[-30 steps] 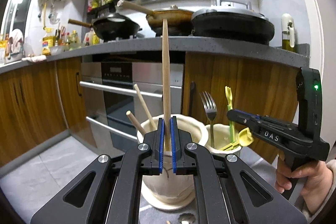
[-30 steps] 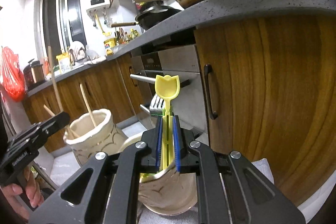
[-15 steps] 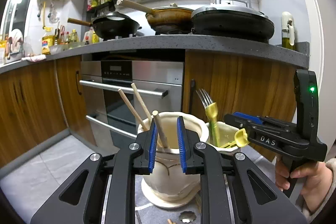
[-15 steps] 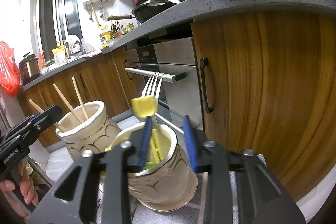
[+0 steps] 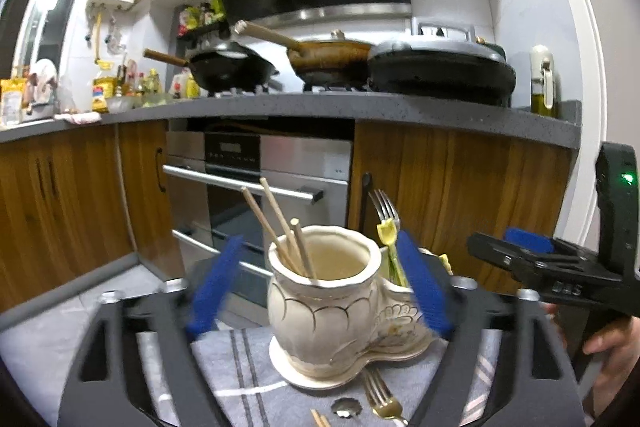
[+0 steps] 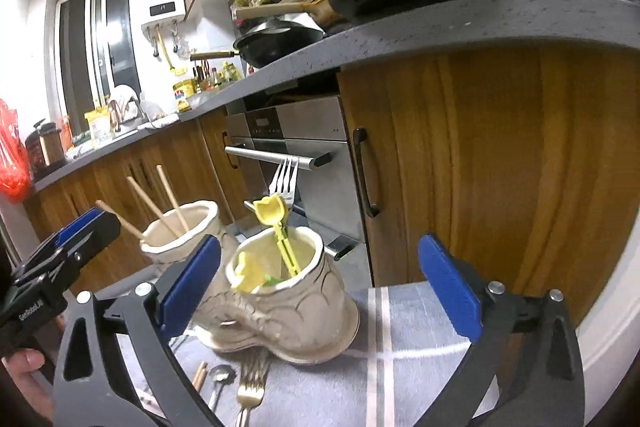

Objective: Organize utensils
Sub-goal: 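Withdraw both open tools from the holder back over the cloth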

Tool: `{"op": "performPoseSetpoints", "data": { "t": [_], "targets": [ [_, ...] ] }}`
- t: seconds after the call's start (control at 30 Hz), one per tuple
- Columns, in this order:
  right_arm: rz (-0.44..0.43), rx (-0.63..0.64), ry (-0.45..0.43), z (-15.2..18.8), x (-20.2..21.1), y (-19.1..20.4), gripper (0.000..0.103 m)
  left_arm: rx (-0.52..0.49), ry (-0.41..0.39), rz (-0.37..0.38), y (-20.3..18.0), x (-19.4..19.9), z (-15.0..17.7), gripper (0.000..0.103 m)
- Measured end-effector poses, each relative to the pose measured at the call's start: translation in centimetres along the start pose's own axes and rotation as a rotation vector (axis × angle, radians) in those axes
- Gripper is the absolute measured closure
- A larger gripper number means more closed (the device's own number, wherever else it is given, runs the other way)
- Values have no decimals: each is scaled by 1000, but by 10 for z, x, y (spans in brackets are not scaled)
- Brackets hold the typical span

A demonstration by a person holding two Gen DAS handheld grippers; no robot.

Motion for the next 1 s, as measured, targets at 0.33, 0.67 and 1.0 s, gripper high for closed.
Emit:
{"op": "performPoseSetpoints", "data": {
  "t": [0.33,0.67,1.0],
  "targets": [
    [26,-34,5,27,41,5,5,53,1,-92,16,39,10,7],
    [43,-33,-5,45,72,7,5,85,91,-182,33,76,42,5],
    [37,28,25,57,76,13,5,2,164,-221,27,94,63,5]
  ]
}}
Point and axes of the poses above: each gripper's, at about its wrist camera, not at the fingertips, and x roughly against the way its jaws point, y to its left, z to its underside, the point moved 10 cm from there along -x, roughly the way its jaws point, and after that the axes turned 7 degrees about -y, right-handed, at the moved point
